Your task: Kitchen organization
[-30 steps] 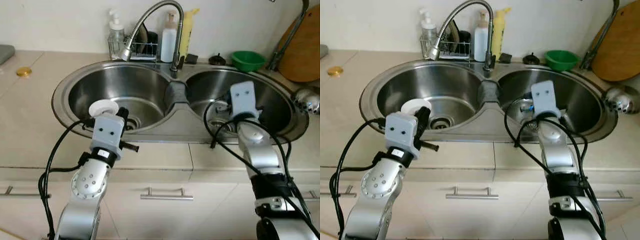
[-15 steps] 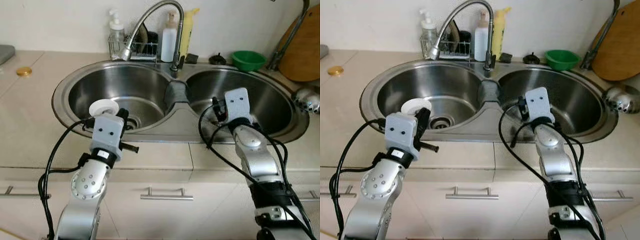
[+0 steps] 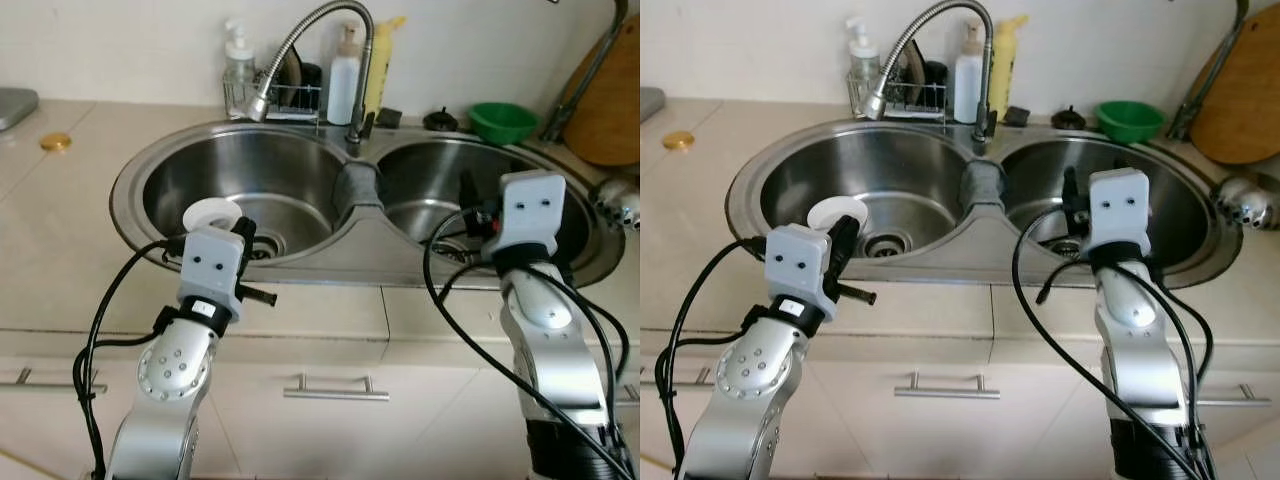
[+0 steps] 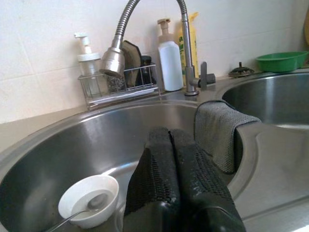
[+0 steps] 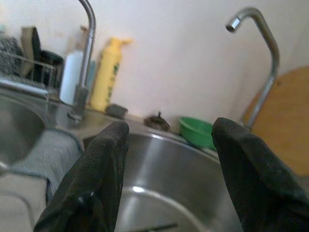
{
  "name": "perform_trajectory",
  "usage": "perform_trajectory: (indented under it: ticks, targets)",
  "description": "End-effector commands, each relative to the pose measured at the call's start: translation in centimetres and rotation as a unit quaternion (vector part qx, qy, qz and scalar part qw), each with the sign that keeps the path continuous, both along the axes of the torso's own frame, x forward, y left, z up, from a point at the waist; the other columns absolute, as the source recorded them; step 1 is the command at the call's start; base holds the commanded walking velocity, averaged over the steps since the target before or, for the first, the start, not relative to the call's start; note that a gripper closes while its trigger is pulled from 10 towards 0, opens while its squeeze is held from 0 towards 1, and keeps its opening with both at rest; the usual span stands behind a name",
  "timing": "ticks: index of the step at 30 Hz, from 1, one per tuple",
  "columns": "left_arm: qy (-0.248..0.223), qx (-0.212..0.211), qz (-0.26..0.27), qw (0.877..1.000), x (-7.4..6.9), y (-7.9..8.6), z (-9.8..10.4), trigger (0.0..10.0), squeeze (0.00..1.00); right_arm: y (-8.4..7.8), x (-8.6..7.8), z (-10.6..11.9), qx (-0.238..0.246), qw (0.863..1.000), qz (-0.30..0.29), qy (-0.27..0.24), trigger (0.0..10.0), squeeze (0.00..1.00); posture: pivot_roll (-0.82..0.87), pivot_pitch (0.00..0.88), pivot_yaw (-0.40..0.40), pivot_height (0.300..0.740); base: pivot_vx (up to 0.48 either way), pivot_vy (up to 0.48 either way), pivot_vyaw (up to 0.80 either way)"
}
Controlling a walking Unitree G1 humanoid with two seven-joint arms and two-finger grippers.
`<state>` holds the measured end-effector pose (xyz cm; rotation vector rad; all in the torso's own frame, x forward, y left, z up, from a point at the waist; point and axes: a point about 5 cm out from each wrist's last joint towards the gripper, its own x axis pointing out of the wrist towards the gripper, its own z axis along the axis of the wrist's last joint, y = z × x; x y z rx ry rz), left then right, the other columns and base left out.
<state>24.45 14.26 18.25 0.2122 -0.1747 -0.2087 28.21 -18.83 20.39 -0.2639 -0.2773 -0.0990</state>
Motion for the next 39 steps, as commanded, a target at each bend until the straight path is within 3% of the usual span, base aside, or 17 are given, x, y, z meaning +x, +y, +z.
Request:
perform_trajectory:
  ticks: [1, 20, 28, 32, 39]
  targets:
    - [-0.003, 0.001, -0.005, 1.000, -0.1, -0.1, 0.3, 10.0, 0.00, -0.2, -0.5, 0.0, -0.002, 1.000, -0.016, 0.002, 10.0, 0.00, 0.14, 0.000, -0.068, 0.740, 0.000, 0.360, 0.00]
    - [-0.012, -0.002, -0.008, 1.000, 0.0, -0.4, 0.4, 10.0, 0.00, 0.9, -0.8, -0.9, 0.010, 1.000, -0.021, 0.019, 10.0, 0.00, 0.14, 0.000, -0.079, 0.740, 0.000, 0.362, 0.00]
    - [-0.014, -0.004, -0.008, 1.000, 0.0, -0.5, 0.3, 10.0, 0.00, 0.7, -1.9, -1.9, 0.014, 0.999, -0.040, 0.034, 10.0, 0.00, 0.14, 0.000, -0.081, 0.740, 0.000, 0.361, -0.77]
    - [-0.015, -0.004, -0.009, 1.000, 0.0, -0.5, 0.3, 10.0, 0.00, 0.8, -2.9, -2.3, -0.014, 0.998, -0.041, 0.035, 10.0, 0.00, 0.14, 0.000, -0.079, 0.740, 0.000, 0.308, -0.80]
    - [-0.023, -0.004, -0.013, 1.000, 0.0, -0.5, 0.6, 10.0, 0.00, 0.8, -3.6, -2.4, -0.027, 0.998, -0.051, 0.031, 10.0, 0.00, 0.13, 0.000, -0.076, 0.740, 0.000, 0.000, -0.80]
